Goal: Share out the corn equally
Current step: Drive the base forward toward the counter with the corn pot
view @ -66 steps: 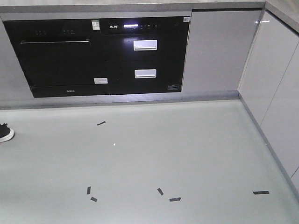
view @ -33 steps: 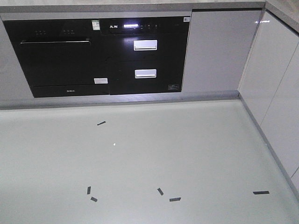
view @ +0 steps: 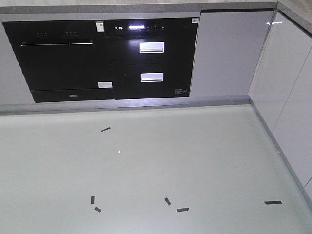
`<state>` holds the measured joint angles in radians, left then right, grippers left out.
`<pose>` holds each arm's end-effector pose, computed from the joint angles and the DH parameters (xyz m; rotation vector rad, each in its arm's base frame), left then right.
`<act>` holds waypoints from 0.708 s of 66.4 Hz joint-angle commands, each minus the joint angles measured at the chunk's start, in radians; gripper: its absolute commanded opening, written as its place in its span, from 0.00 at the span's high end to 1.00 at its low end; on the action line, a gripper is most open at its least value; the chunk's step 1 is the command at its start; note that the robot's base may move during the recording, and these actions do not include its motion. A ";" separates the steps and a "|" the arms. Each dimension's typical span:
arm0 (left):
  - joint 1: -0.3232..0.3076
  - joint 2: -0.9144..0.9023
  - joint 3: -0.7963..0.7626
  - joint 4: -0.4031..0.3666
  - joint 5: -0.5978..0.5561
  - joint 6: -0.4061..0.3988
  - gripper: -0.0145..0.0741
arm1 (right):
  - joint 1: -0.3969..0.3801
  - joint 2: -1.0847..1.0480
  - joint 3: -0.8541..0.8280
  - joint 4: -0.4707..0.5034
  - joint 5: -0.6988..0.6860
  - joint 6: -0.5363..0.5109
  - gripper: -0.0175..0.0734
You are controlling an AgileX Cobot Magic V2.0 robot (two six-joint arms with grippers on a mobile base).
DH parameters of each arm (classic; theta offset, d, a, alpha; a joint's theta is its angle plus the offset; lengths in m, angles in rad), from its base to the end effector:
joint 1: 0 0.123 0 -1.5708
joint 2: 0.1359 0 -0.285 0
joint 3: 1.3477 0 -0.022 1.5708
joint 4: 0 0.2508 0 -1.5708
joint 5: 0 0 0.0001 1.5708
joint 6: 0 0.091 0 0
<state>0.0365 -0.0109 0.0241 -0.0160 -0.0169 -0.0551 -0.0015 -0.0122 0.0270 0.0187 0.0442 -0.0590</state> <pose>0.0563 0.0021 0.2072 -0.0798 1.4778 -0.0278 0.0567 0.0000 0.2007 -0.0306 1.5424 -0.0325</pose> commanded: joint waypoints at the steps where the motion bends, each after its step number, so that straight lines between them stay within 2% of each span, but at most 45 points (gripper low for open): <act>1: 0.004 -0.016 -0.016 -0.001 -0.074 -0.013 0.84 | -0.002 -0.005 0.008 -0.004 -0.077 -0.008 0.82; 47: 0.004 -0.016 -0.016 -0.001 -0.074 -0.013 0.84 | -0.002 -0.005 0.008 -0.004 -0.077 -0.008 0.82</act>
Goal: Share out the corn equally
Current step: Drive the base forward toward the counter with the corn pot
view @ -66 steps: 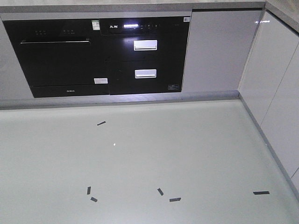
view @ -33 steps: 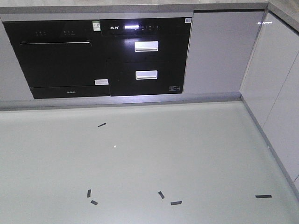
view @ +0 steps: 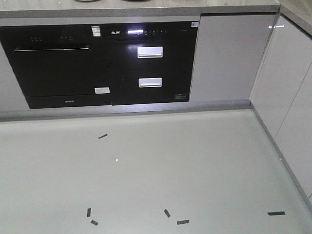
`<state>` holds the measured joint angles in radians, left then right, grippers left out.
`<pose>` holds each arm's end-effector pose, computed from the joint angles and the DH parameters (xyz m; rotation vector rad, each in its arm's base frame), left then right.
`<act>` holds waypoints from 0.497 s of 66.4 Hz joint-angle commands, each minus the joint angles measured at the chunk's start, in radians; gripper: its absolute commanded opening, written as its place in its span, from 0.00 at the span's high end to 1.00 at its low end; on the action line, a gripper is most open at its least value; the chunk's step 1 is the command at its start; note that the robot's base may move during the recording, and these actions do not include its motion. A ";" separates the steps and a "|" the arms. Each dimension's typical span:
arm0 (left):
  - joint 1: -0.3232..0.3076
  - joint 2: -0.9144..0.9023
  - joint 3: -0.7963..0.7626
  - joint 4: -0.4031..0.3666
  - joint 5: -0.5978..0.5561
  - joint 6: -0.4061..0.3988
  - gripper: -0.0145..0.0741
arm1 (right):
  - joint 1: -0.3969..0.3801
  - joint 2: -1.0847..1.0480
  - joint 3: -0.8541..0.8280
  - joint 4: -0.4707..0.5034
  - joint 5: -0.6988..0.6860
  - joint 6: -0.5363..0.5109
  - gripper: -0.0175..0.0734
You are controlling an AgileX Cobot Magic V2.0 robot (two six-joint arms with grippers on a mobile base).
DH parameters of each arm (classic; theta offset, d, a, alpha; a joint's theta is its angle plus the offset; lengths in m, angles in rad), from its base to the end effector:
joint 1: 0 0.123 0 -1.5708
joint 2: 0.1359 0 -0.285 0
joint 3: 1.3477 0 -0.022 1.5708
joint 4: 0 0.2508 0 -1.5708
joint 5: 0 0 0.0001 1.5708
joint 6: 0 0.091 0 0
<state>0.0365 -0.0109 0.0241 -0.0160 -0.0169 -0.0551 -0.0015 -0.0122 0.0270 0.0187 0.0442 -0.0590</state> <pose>0.0563 0.0021 0.2072 -0.0798 1.4778 -0.0278 0.0567 0.0000 0.2007 -0.0306 1.5424 -0.0325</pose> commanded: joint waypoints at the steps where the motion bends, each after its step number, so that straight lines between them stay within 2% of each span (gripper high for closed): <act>1: 0.004 -0.016 -0.016 -0.001 -0.074 -0.013 0.84 | -0.002 -0.005 0.008 -0.004 -0.077 -0.008 0.82; 33: 0.004 -0.016 -0.016 -0.001 -0.074 -0.013 0.84 | -0.002 -0.005 0.008 -0.004 -0.076 -0.008 0.82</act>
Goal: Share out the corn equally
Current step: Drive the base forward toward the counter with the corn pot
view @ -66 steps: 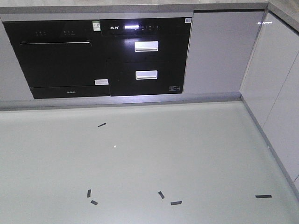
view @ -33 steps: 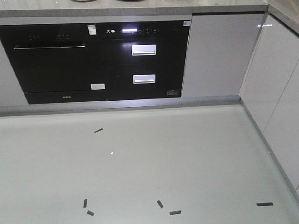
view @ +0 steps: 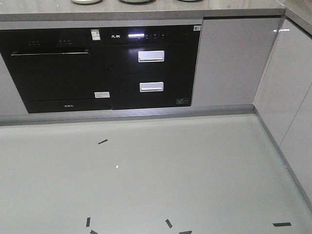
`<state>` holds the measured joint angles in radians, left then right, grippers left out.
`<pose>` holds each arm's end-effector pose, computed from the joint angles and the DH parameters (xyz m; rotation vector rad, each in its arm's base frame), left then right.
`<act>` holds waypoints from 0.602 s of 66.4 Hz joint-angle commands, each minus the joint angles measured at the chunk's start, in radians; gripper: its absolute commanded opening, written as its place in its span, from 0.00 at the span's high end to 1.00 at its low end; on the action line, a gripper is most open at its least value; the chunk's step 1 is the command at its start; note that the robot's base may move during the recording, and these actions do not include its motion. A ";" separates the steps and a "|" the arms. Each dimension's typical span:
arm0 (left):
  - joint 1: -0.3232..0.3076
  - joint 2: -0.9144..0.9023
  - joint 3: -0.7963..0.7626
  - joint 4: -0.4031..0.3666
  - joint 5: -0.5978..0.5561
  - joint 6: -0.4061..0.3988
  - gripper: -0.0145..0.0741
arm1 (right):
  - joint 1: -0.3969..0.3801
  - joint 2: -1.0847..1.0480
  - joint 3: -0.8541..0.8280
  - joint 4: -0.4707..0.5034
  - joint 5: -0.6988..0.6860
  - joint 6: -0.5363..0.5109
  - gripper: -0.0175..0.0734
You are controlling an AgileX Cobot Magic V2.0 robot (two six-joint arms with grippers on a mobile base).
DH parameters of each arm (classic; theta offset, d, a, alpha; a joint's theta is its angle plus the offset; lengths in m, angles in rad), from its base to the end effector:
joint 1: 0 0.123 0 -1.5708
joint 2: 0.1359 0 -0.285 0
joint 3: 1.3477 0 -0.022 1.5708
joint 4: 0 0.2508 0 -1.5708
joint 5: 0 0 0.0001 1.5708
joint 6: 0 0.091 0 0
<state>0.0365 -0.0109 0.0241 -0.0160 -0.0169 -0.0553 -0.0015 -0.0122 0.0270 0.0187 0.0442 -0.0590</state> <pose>0.0563 0.0021 0.2072 -0.0799 1.4778 -0.0280 0.0567 0.0000 0.2007 -0.0306 1.5424 -0.0325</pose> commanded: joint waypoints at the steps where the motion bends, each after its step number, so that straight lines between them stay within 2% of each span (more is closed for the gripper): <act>1: 0.004 -0.016 -0.016 -0.001 -0.074 -0.012 0.84 | -0.002 -0.005 0.008 -0.004 -0.076 -0.008 0.82; 40: 0.004 -0.016 -0.016 -0.001 -0.074 -0.012 0.84 | -0.002 -0.005 0.008 -0.004 -0.078 -0.008 0.82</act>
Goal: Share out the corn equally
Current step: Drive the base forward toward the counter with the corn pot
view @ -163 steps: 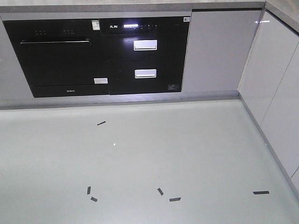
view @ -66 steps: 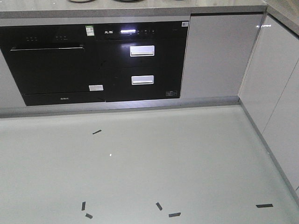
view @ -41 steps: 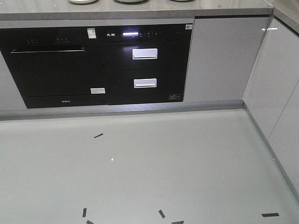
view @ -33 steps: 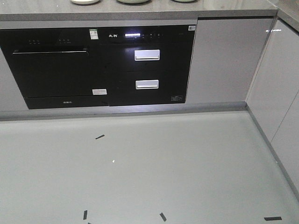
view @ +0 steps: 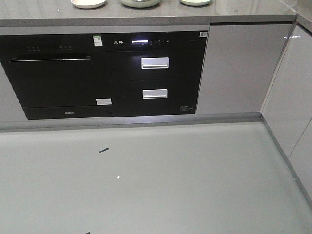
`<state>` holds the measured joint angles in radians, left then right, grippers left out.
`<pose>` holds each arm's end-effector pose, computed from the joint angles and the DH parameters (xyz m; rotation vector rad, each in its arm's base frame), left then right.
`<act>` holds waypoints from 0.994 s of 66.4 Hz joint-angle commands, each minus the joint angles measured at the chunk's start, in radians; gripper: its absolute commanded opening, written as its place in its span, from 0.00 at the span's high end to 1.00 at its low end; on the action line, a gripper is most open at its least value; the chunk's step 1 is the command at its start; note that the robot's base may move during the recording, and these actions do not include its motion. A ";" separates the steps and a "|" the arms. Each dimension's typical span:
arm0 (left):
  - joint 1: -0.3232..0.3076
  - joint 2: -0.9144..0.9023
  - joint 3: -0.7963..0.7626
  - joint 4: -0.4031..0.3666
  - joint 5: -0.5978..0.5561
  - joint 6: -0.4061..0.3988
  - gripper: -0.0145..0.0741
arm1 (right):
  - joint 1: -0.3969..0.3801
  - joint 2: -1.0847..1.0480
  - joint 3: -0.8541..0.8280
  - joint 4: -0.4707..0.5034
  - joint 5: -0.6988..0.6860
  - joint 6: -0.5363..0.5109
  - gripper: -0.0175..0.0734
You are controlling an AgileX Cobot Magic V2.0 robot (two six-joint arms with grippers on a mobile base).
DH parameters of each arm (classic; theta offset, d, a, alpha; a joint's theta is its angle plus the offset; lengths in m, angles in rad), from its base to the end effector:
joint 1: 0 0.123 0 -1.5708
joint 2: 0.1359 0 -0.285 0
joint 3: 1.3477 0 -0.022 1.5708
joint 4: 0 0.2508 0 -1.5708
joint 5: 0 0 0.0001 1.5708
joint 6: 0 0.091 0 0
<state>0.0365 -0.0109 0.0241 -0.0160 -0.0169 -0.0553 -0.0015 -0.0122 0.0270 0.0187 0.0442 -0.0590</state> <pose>0.0563 0.0021 0.2072 -0.0799 1.4778 -0.0280 0.0567 0.0000 0.2007 -0.0306 1.5424 -0.0325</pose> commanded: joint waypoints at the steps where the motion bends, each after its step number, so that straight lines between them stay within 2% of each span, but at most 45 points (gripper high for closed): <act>1: 0.004 -0.016 -0.016 -0.001 -0.074 -0.012 0.84 | -0.002 -0.005 0.008 -0.004 -0.078 -0.008 0.82; 66: 0.004 -0.016 -0.016 -0.001 -0.074 -0.012 0.84 | -0.002 -0.005 0.008 -0.004 -0.078 -0.008 0.82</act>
<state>0.0365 -0.0109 0.0241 -0.0160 -0.0169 -0.0553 -0.0015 -0.0122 0.0270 0.0187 0.0442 -0.0590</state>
